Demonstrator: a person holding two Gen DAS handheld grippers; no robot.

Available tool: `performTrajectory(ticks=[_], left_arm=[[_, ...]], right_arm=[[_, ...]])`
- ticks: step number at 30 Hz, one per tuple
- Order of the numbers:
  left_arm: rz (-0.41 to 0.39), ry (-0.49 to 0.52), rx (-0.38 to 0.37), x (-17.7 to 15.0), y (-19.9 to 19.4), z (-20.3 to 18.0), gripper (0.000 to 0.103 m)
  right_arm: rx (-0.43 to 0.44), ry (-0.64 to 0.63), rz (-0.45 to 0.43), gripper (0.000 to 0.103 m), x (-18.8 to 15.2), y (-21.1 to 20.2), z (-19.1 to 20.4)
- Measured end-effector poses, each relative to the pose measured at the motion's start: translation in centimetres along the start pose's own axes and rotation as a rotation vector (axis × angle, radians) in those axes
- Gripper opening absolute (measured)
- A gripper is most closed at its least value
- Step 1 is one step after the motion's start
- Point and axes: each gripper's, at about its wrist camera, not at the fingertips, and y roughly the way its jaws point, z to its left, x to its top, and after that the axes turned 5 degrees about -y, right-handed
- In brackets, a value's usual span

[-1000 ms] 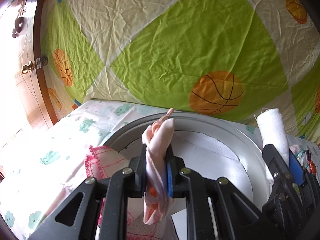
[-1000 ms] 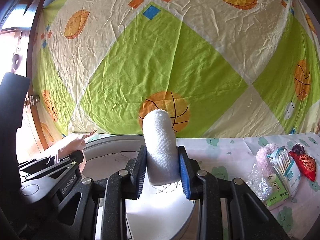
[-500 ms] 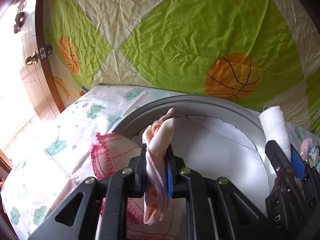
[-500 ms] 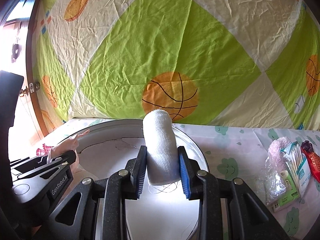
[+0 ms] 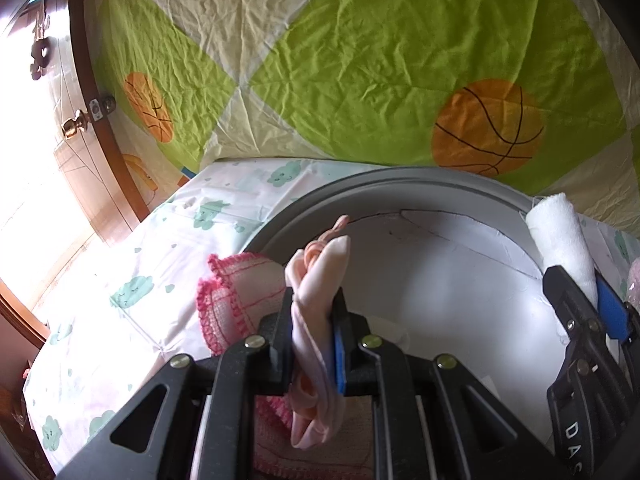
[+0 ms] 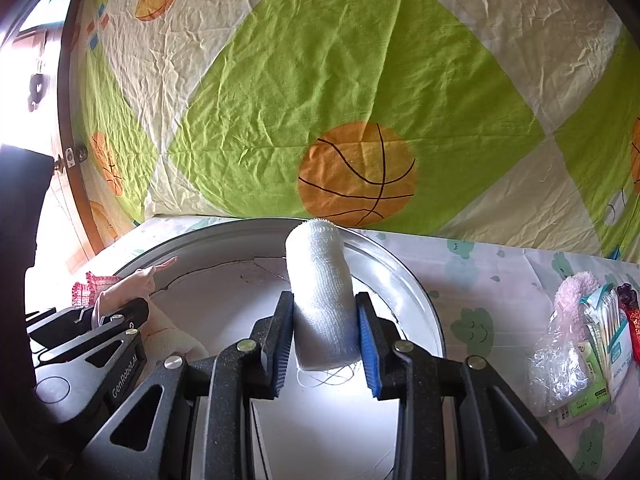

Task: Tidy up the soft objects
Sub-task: 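Carry pink cloth and bandage roll into the tin and release both, then withdraw both tools from the tin toward the remaining items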

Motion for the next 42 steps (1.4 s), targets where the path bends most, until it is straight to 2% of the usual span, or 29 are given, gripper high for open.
performTrajectory(ticks=[3, 6, 7, 8, 9, 10, 11, 12, 14, 16, 17, 20, 23, 28, 36, 42], left_arm=[[0.001, 0.003, 0.007, 0.0, 0.0, 0.0, 0.014], [-0.003, -0.003, 0.010, 0.0, -0.2, 0.1, 0.019], [-0.008, -0.006, 0.011, 0.0, -0.3, 0.1, 0.031], [-0.008, -0.007, 0.020, 0.1, -0.3, 0.1, 0.049], [-0.016, -0.013, 0.023, 0.1, -0.5, 0.2, 0.060], [-0.032, -0.024, 0.018, 0.2, -0.9, 0.3, 0.079], [-0.053, -0.035, 0.011, 0.2, -1.4, 0.4, 0.087], [-0.075, -0.042, 0.033, 0.3, -1.8, 0.5, 0.090], [-0.111, -0.055, 0.090, 0.4, -2.2, 0.7, 0.098], [-0.129, -0.094, 0.108, 0.5, -2.5, 1.2, 0.100], [-0.135, -0.122, 0.108, 0.5, -2.6, 1.6, 0.100], [-0.154, -0.185, 0.123, 0.6, -2.8, 2.5, 0.100], [-0.208, -0.223, 0.147, 0.4, -3.4, 3.0, 0.100], [-0.306, -0.267, 0.121, -0.2, -5.1, 2.9, 0.100], [-0.460, -0.212, 0.092, -1.9, -7.6, 0.4, 0.100], [-0.490, -0.179, 0.007, -3.0, -8.9, -1.4, 0.100]], right_arm=[[0.005, -0.006, 0.006, 0.033, 0.0, 0.1, 0.0], [0.015, -0.009, 0.004, 0.034, 0.0, 0.0, 0.1], [0.020, -0.011, 0.000, 0.034, 0.0, -0.1, 0.1], [0.023, -0.013, -0.005, 0.034, -0.1, -0.2, 0.1], [0.023, -0.016, -0.014, 0.034, -0.1, -0.4, 0.2], [0.022, -0.019, -0.021, 0.035, -0.1, -0.5, 0.2], [0.021, -0.024, -0.031, 0.042, -0.1, -0.7, 0.3], [0.007, -0.026, -0.040, 0.044, -0.1, -1.0, 0.3], [-0.012, -0.014, -0.063, 0.061, -0.2, -1.6, 0.0], [-0.013, 0.016, -0.095, 0.076, -0.3, -2.2, -0.6], [-0.012, 0.027, -0.112, 0.079, -0.4, -2.5, -0.9], [-0.046, 0.016, -0.124, 0.079, -0.3, -3.1, -1.1], [-0.071, 0.016, -0.114, 0.079, -0.4, -3.3, -1.6], [-0.092, 0.054, -0.097, 0.079, -1.1, -3.9, -3.3], [-0.144, 0.097, -0.101, 0.079, -2.0, -5.3, -5.7], [-0.194, 0.148, -0.073, 0.079, -2.6, -5.9, -8.2]])
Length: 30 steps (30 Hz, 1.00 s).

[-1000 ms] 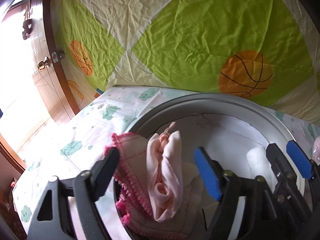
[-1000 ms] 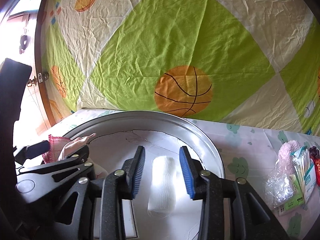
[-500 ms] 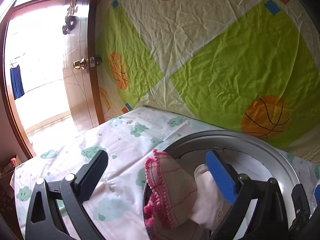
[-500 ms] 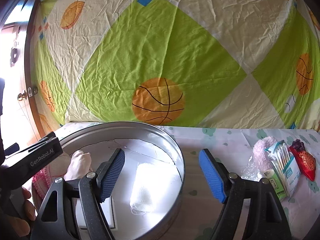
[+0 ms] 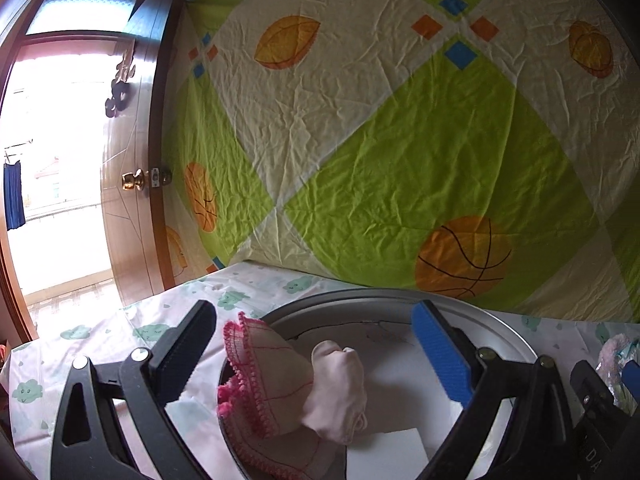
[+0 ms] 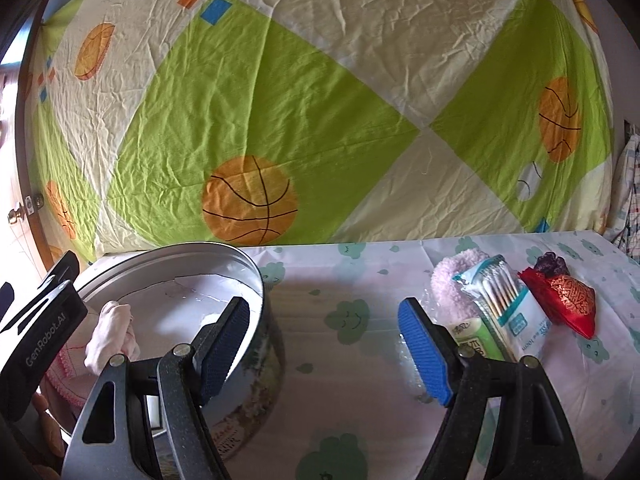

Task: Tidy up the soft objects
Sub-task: 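Withdraw both tools from the tin toward the remaining items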

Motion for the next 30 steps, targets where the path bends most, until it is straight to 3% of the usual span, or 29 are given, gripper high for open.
performTrajectory(ticks=[6, 9, 16, 30], left_arm=[[0.036, 0.040, -0.077, -1.2, -0.7, -2.0, 0.100], [0.057, 0.070, -0.079, -1.6, -0.8, -2.8, 0.101], [0.084, 0.030, -0.083, -1.9, -1.0, -2.5, 0.103], [0.081, 0.106, -0.192, -3.2, -4.9, -6.7, 0.103]], right_arm=[[-0.025, 0.045, 0.028, 0.079, -0.3, -0.4, -2.8], [-0.023, 0.070, 0.041, 0.079, -0.5, -0.6, -4.3], [-0.034, 0.130, 0.073, 0.079, -0.8, -0.9, -7.6], [-0.126, 0.124, 0.043, 0.079, -0.8, -2.7, -14.2]])
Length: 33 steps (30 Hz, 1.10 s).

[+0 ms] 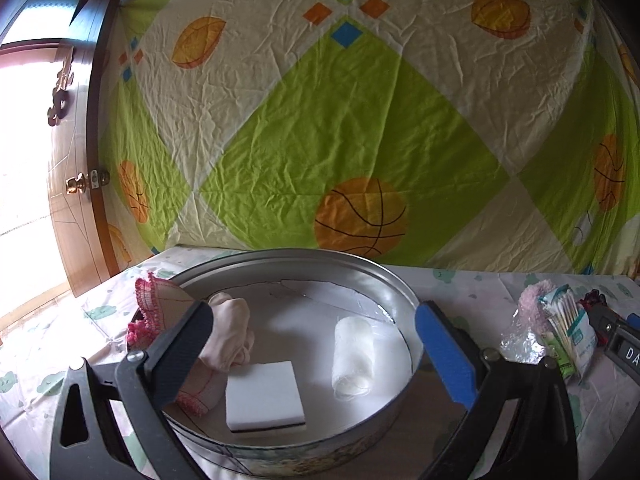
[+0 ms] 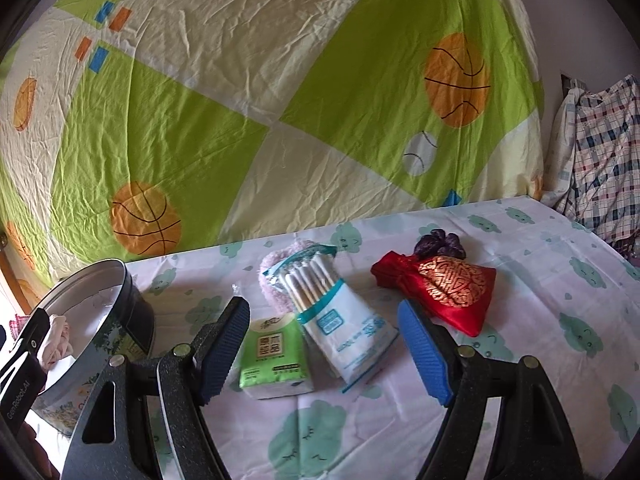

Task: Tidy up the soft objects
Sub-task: 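Withdraw both tools from the tin toward the remaining items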

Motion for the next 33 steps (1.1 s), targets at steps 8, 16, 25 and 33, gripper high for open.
performTrajectory(ticks=[8, 16, 25, 33], left_arm=[[-0.004, 0.090, -0.047, -0.6, -1.3, -3.9, 0.103], [-0.012, 0.264, -0.052, -1.4, -1.9, -8.2, 0.103], [-0.011, 0.323, -0.071, -1.8, -1.9, -10.2, 0.103], [0.030, 0.321, -0.068, -1.8, -1.0, -10.7, 0.103]], right_arm=[[-0.049, 0.023, -0.006, 0.079, 0.4, -0.2, -3.8], [-0.027, -0.002, 0.040, 0.079, 0.3, 0.5, -3.9], [0.004, -0.053, 0.084, 0.079, 0.4, 1.7, -3.7], [0.020, -0.082, 0.097, 0.079, 0.4, 2.3, -3.6]])
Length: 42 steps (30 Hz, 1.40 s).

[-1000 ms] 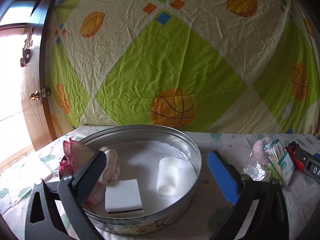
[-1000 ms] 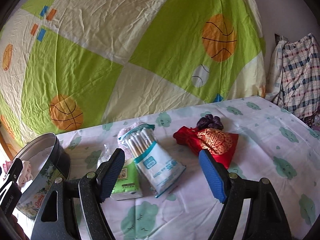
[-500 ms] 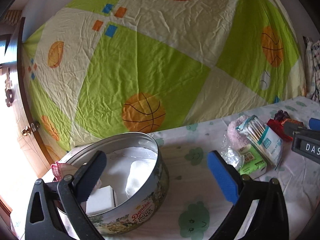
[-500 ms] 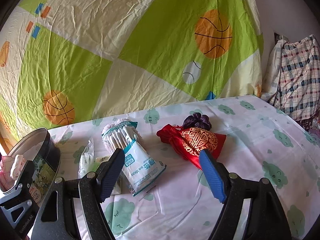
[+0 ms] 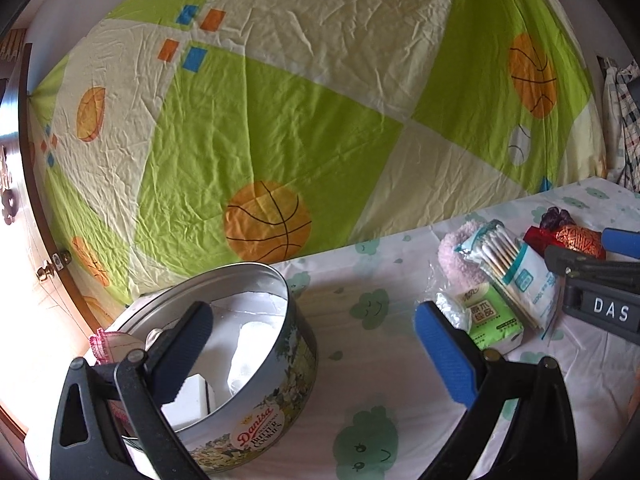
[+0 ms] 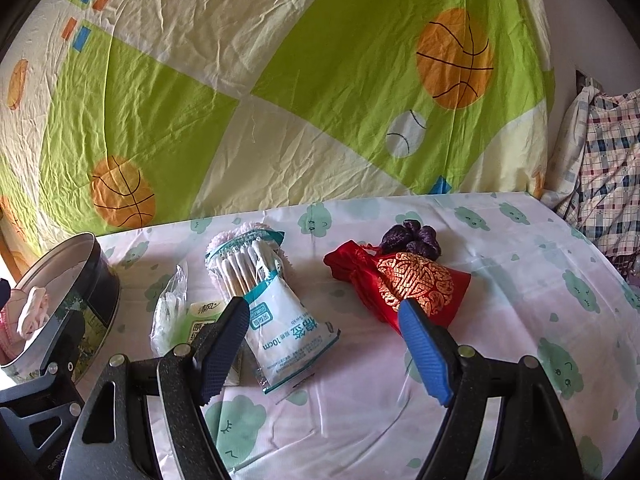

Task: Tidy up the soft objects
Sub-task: 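Withdraw both tools from the tin toward the remaining items, then grasp the clear plastic bag with the left tool while the right tool grasps the red pouch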

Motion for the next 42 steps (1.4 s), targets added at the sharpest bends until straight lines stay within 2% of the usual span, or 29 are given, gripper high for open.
performTrajectory(ticks=[15, 22, 24, 27, 29, 34, 36, 39, 40, 42], left_arm=[[0.044, 0.011, -0.058, 0.4, 1.0, -1.9, 0.103], [0.124, -0.054, -0.193, 1.2, 3.0, -3.4, 0.102], [0.146, -0.052, -0.212, 1.4, 3.7, -4.3, 0.099], [0.193, -0.055, -0.230, 1.7, 5.2, -5.3, 0.090], [0.243, -0.083, -0.247, 1.8, 6.5, -5.4, 0.077], [0.410, -0.183, -0.289, 0.8, 9.8, -4.4, 0.063], [0.442, -0.247, -0.332, 0.4, 10.5, -3.5, 0.059], [0.467, -0.304, -0.372, -0.1, 11.0, -2.8, 0.037], [0.473, -0.323, -0.392, -0.3, 11.0, -2.5, 0.018], [0.515, -0.350, -0.423, -1.0, 11.4, -2.2, 0.015]], right_arm=[[-0.047, -0.032, -0.033, 0.079, 0.4, -0.1, -2.5], [-0.072, -0.018, -0.057, 0.079, 0.6, -0.6, -3.6], [-0.078, -0.010, -0.064, 0.079, 0.7, -0.7, -3.8], [-0.091, -0.002, -0.070, 0.079, 0.8, -0.8, -4.1], [-0.094, 0.018, -0.078, 0.079, 0.9, -0.8, -4.7], [-0.093, 0.073, -0.079, 0.079, 1.2, -0.9, -6.3], [-0.089, 0.082, -0.077, 0.079, 1.3, -0.8, -6.5], [-0.099, 0.076, -0.078, 0.079, 1.3, -0.8, -6.5], [-0.106, 0.073, -0.079, 0.079, 1.3, -0.9, -6.6], [-0.127, 0.072, -0.090, 0.079, 1.4, -1.0, -7.0]])
